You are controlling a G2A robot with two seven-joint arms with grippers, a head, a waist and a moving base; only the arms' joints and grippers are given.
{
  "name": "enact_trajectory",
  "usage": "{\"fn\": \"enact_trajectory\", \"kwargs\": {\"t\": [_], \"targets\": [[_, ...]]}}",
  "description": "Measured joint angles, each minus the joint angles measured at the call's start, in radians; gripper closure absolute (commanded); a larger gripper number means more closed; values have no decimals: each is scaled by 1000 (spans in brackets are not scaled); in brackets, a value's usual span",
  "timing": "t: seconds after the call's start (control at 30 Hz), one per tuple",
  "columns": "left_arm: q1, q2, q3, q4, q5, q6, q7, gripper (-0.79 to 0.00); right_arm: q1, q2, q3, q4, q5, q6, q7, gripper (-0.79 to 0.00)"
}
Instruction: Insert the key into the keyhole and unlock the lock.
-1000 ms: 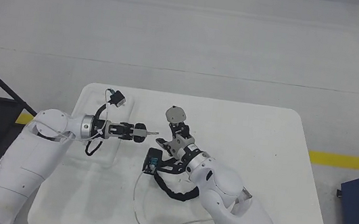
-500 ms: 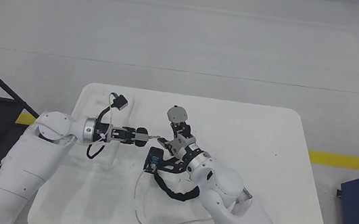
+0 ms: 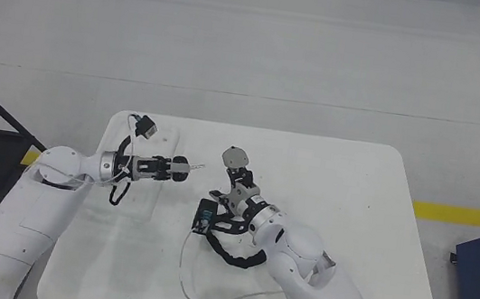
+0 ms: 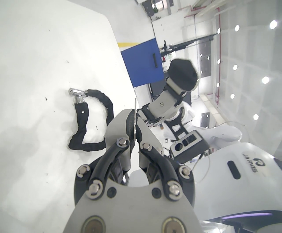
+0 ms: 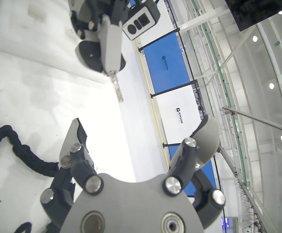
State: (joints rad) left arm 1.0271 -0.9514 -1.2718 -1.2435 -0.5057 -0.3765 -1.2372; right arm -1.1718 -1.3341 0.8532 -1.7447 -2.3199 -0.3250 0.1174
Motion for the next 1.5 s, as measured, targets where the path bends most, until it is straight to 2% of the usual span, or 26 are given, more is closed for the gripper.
{"fn": "enact_trajectory", "kwargs": {"t": [0.13,0.27,0.4,0.47,0.6,1.5], "targets": [[14,9,-67,68,-133,35,-42,0,-17,-2,25,3,61,-20,31,-785],[45,25,-142,133,-294,151,-180,0,-37,-7,75,7,219,-69,96,-785],[77,46,-212,155,-300,201,-276,0,-39,-15,135,31,429,-91,190,-785],[98,55,-239,144,-283,207,-296,0,-38,-15,139,34,489,-92,199,-785],[143,70,-284,102,-253,196,-299,0,-38,-15,137,33,440,-91,192,-785],[143,70,-283,103,-255,196,-299,0,-38,-15,137,33,441,-91,192,-785]]}}
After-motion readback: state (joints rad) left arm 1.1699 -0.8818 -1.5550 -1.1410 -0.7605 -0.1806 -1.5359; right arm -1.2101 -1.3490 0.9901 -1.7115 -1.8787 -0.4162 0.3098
